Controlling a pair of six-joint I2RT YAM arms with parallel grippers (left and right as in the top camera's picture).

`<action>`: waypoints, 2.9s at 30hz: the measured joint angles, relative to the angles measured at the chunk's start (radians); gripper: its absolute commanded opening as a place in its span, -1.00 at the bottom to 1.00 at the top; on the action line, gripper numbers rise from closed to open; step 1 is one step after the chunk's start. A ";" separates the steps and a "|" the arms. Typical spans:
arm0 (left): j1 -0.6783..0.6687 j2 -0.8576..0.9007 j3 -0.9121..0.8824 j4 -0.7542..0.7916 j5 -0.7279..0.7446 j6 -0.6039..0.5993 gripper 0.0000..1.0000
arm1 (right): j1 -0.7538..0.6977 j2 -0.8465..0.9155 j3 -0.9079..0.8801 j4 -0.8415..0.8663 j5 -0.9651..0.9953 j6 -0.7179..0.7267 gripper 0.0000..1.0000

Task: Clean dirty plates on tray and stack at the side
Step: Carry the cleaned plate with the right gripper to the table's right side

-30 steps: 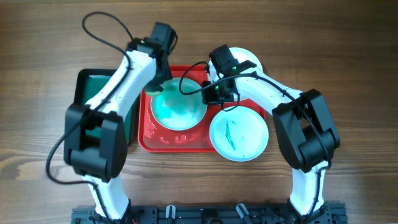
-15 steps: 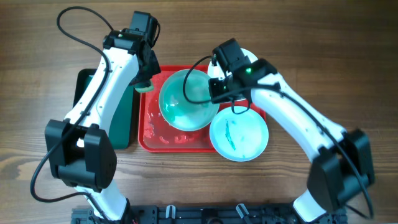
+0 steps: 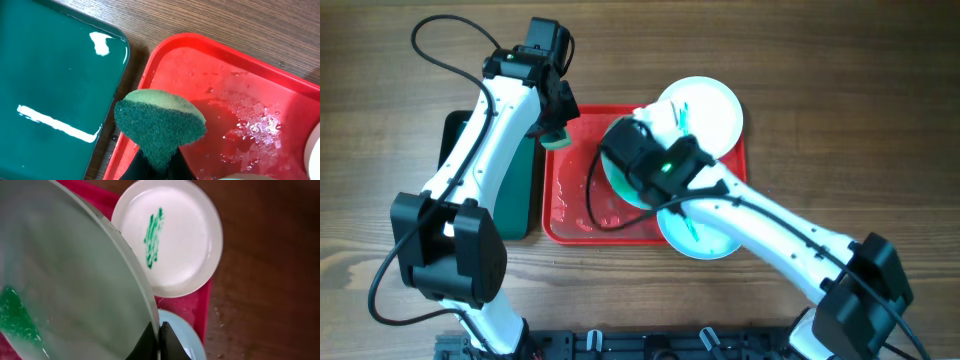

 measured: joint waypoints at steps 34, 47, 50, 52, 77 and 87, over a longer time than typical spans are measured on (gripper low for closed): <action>0.000 0.000 0.000 0.000 0.011 0.000 -0.92 | 0.285 0.000 0.000 -0.015 0.754 -0.029 -0.91; 0.000 0.000 0.000 0.000 0.011 0.000 -0.92 | 0.285 0.000 0.000 -0.014 0.679 -0.015 -0.91; 0.000 0.000 0.000 0.000 0.011 0.000 -0.92 | 0.259 0.000 0.000 -0.014 0.465 0.007 -0.92; 0.000 0.000 0.000 0.000 0.011 0.000 -0.92 | 0.216 0.000 0.000 -0.014 0.331 0.018 -0.92; 0.000 0.000 0.000 0.000 0.014 0.000 -0.92 | -1.080 -0.024 -0.087 0.018 -0.471 0.032 -0.92; 0.000 0.000 0.000 0.000 0.014 0.000 -0.92 | -1.136 0.037 -0.228 0.166 -0.490 0.040 0.14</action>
